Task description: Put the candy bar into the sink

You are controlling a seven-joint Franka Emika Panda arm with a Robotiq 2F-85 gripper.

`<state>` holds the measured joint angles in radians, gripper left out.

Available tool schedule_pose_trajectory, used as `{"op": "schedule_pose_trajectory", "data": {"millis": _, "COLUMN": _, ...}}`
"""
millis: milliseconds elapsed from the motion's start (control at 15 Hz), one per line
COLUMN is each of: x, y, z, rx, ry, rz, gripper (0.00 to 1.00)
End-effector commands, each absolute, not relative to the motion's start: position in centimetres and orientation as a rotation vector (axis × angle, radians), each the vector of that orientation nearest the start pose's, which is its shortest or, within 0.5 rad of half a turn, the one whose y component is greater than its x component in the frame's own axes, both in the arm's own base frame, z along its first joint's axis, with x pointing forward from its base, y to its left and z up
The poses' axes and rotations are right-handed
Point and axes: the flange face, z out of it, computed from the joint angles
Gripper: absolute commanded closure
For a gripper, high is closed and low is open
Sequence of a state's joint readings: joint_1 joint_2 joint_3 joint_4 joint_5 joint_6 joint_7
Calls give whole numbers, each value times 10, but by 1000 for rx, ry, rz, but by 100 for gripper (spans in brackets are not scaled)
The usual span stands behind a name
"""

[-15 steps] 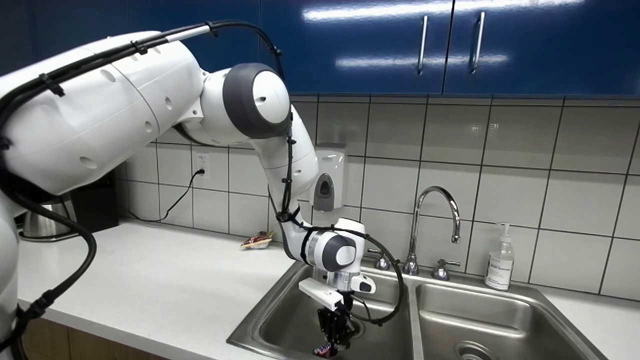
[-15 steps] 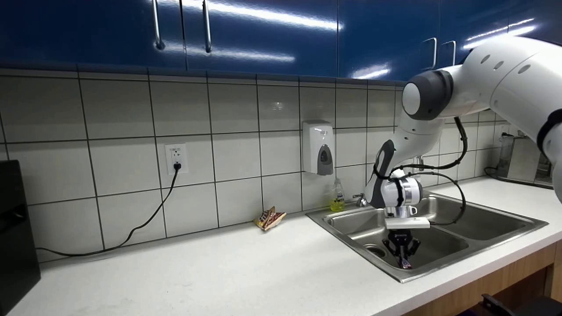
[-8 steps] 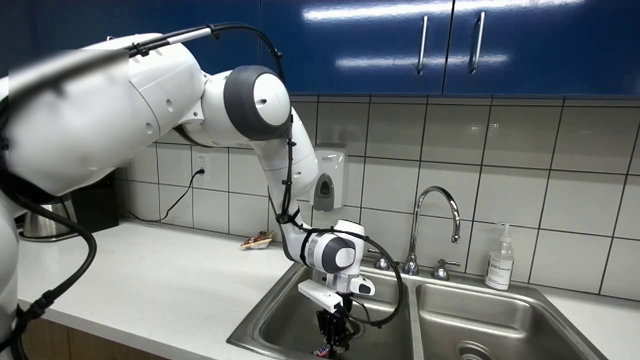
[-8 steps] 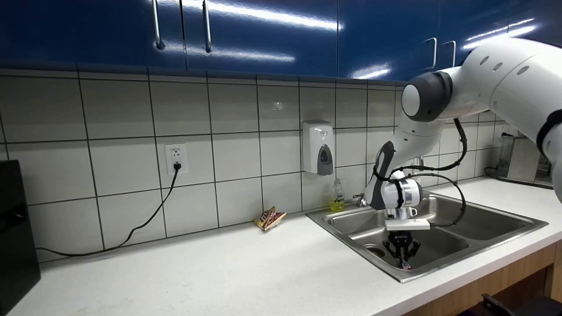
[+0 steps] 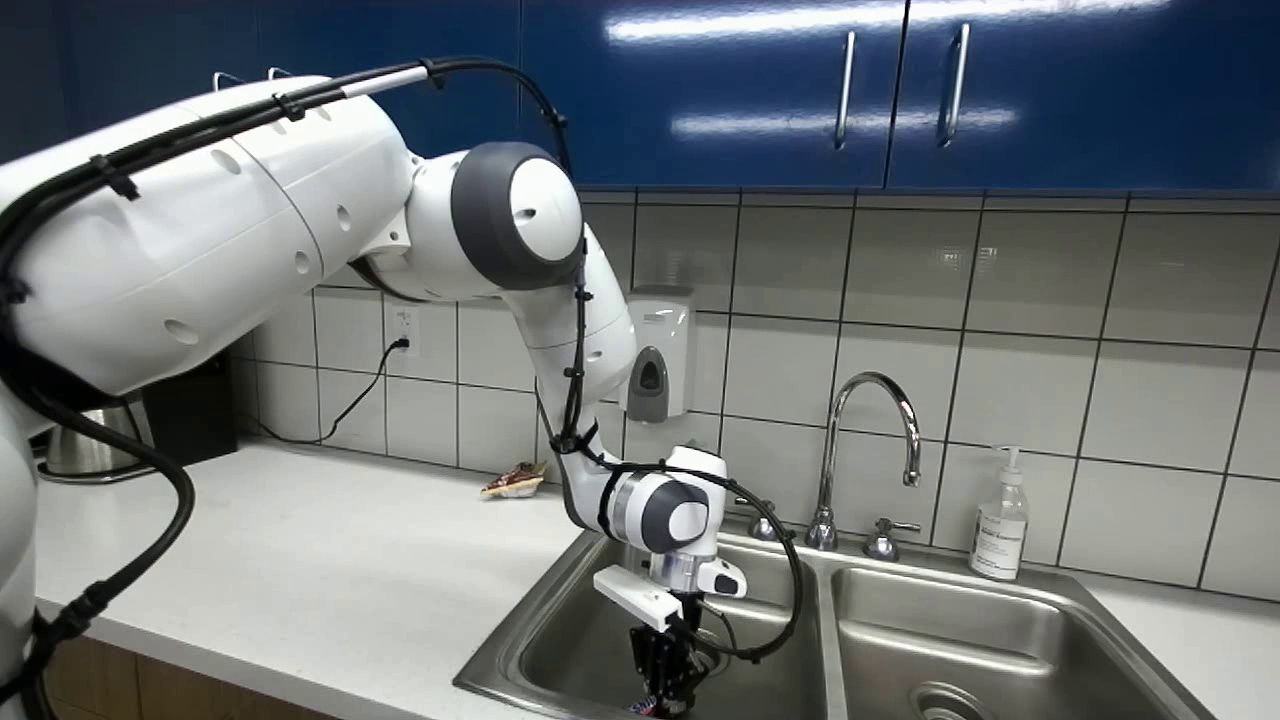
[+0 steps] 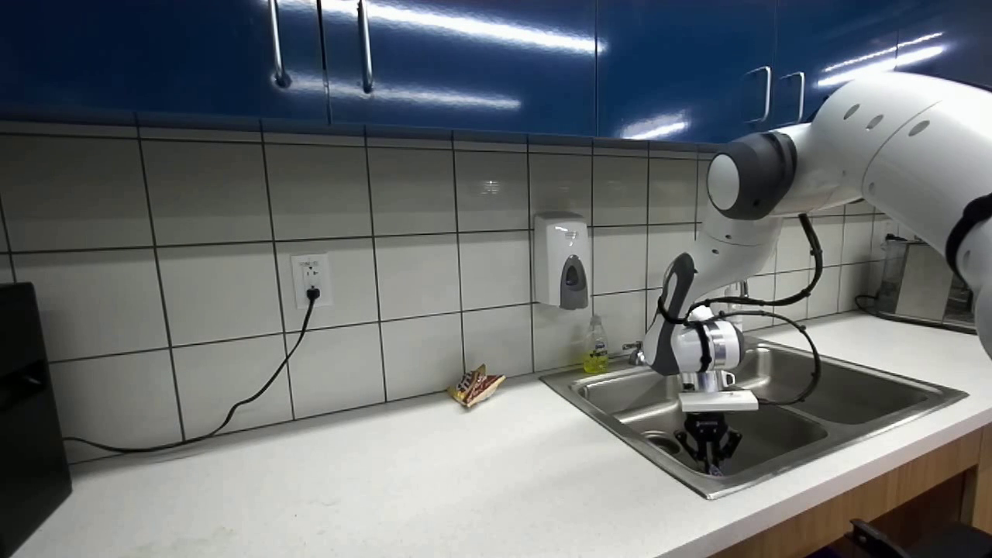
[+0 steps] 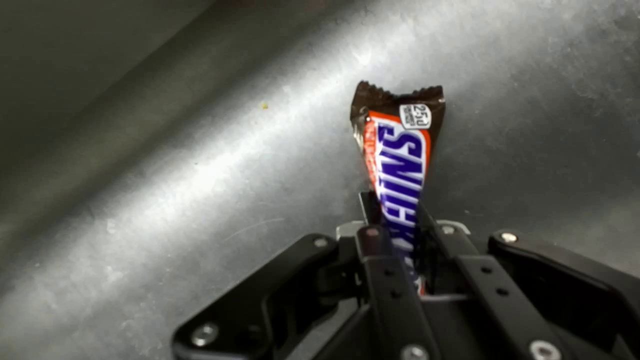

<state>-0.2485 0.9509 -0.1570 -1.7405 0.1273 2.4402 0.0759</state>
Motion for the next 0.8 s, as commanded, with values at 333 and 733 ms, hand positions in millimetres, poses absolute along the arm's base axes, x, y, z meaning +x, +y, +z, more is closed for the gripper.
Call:
{"op": "schedule_pose_trajectory", "data": {"millis": 333, "x": 564, "y": -244, "z": 17, "rx": -3010, "ry": 817, "rz": 366, "gripper": 96}}
{"op": "schedule_pose_trajectory", "data": {"millis": 733, "x": 564, "y": -243, "z": 18, "rx": -3021, "ry": 801, "rz": 371, "gripper": 53}}
